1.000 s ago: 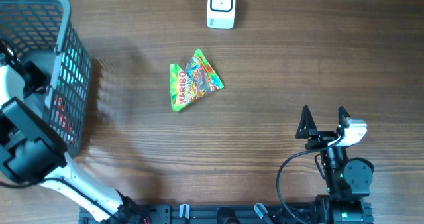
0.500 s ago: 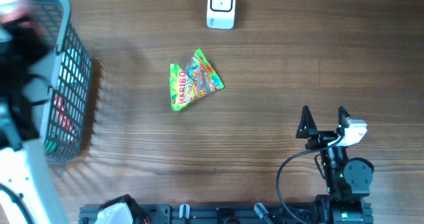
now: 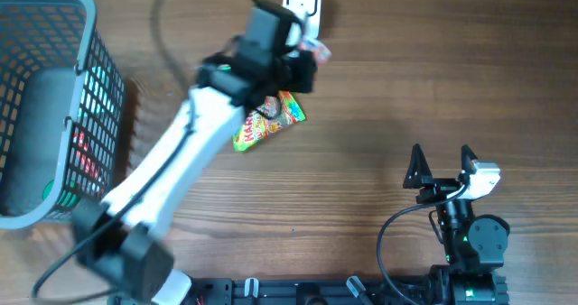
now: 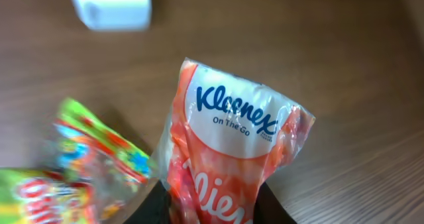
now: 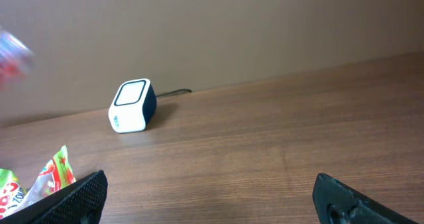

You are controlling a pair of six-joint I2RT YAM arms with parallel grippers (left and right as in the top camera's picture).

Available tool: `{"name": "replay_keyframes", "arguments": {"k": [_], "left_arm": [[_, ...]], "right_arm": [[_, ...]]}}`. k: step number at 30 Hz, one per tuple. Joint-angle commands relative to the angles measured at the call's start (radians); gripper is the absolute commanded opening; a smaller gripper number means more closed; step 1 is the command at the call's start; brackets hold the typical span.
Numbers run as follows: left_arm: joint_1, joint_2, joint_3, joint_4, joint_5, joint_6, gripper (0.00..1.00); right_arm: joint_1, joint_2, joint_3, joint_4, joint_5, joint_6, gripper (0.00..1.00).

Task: Scan the item barcode
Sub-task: 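Place the Kleenex pack on the table right of the Haribo bag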

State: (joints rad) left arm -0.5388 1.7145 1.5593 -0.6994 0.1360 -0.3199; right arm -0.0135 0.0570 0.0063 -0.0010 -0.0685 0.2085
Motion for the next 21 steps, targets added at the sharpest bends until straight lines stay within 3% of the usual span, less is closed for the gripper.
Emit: {"name": "replay_keyframes", "arguments": {"k": [1, 7, 10, 11, 13, 17, 21], "left_arm": [[-0.068, 0.131, -0.002, 0.042, -0.018, -0.037, 0.19], [-0.147, 0.332, -0.002, 0.055, -0.018, -0.037, 0.17], [-0.168, 0.399, -0.002, 0.009, -0.018, -0.037, 0.08], [-0.176, 0.415, -0.003, -0.005, -0.018, -0.047, 0.13], [-0.187, 0.421, -0.003, -0.014, -0.018, -0.055, 0.38], [-0.19, 0.347, 0.001, -0.052, -0.014, -0.055, 1.0], [-0.188, 0.16, 0.004, -0.094, -0.045, -0.051, 1.0]], "right_arm": [[0.006, 0.001, -0.001, 0.002, 0.016, 0.002, 1.0], [0.006, 0.001, -0.001, 0.002, 0.016, 0.002, 1.0], [0.006, 0.001, -0.001, 0.002, 0.016, 0.002, 1.0], [0.006, 0.001, -0.001, 0.002, 0.016, 0.002, 1.0], [0.006, 0.001, -0.001, 0.002, 0.016, 0.002, 1.0], [0.006, 0.001, -0.001, 0.002, 0.016, 0.002, 1.0], [0.006, 0.001, -0.001, 0.002, 0.016, 0.002, 1.0]]}}
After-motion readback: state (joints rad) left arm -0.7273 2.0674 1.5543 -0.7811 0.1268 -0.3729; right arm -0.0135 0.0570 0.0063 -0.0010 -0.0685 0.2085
